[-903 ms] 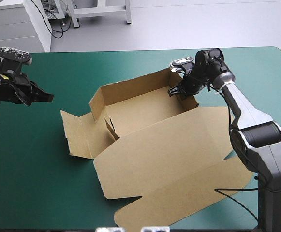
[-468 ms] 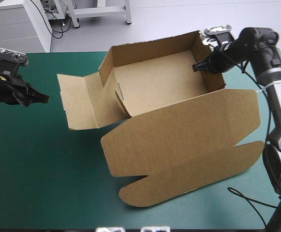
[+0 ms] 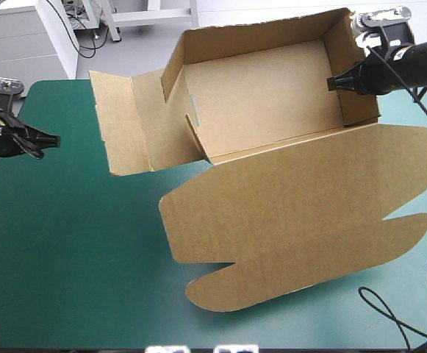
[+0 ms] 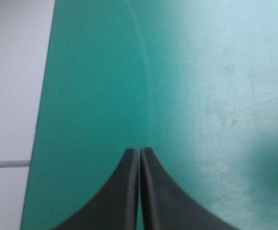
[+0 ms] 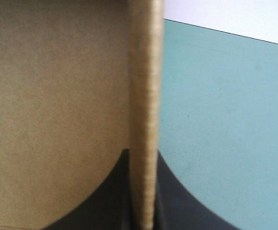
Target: Fold the box
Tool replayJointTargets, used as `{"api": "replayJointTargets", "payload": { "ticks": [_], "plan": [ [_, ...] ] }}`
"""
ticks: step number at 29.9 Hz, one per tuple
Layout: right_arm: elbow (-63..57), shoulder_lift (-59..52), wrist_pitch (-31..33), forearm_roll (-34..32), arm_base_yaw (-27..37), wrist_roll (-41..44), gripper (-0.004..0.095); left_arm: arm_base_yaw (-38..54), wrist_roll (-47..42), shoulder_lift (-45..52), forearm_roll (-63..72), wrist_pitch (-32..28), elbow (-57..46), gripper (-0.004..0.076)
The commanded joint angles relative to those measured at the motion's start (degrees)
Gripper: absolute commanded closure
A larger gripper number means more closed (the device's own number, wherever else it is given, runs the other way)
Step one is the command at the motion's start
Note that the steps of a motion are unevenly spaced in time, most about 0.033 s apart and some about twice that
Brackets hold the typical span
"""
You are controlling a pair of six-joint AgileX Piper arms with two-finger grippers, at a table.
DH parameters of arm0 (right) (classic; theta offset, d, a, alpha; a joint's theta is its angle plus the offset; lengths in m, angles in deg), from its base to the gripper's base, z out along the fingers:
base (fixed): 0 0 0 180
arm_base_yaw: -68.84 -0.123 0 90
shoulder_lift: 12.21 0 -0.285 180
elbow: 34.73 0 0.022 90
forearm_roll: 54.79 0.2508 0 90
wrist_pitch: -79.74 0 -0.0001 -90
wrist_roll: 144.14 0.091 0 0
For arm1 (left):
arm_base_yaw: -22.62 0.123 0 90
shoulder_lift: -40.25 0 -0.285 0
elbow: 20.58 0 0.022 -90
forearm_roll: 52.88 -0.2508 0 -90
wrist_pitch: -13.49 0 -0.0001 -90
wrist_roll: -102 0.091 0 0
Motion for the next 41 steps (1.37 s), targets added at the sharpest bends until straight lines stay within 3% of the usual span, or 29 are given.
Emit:
{"api": "replayJointTargets", "payload": {
  "ticks": [1,4,7,10,16,22,30,41],
  "plan": [
    [1.6,-3.1,-0.2,5.2,0.5,-0.4,0.0927,0.0,1.9,1.5,5.7,-10.5,-3.7,0.0731],
    [1.6,-3.1,-0.2,6.4,0.5,-0.8,0.0927,0.0,7.7,1.4,16.7,-17.0,-9.4,0.0731],
    [1.6,-3.1,-0.2,6.4,0.5,-1.0,0.0927,0.0,18.1,0.9,32.7,-18.1,-12.7,0.0731],
    [1.6,-3.1,-0.2,6.3,0.5,-1.0,0.0927,0.0,27.4,0.0,46.2,-15.3,-13.8,0.0731],
    [1.6,-3.1,-0.2,5.2,0.5,-1.0,0.0927,0.0,37.9,-0.6,67.4,-9.6,-13.8,0.0731],
    [1.6,-3.1,-0.2,5.2,0.5,-0.4,0.0927,0.0,47.4,-0.6,83.2,1.2,-13.8,0.0731],
    [1.6,-3.0,-0.3,5.2,0.5,-0.3,0.0927,0.0,48.6,-0.6,91.1,13.4,-13.8,0.0731],
    [1.6,-2.9,-2.0,4.1,0.3,2.0,0.0925,-2.3,46.2,-0.6,95.6,13.5,-13.6,0.0731]
  ]
}}
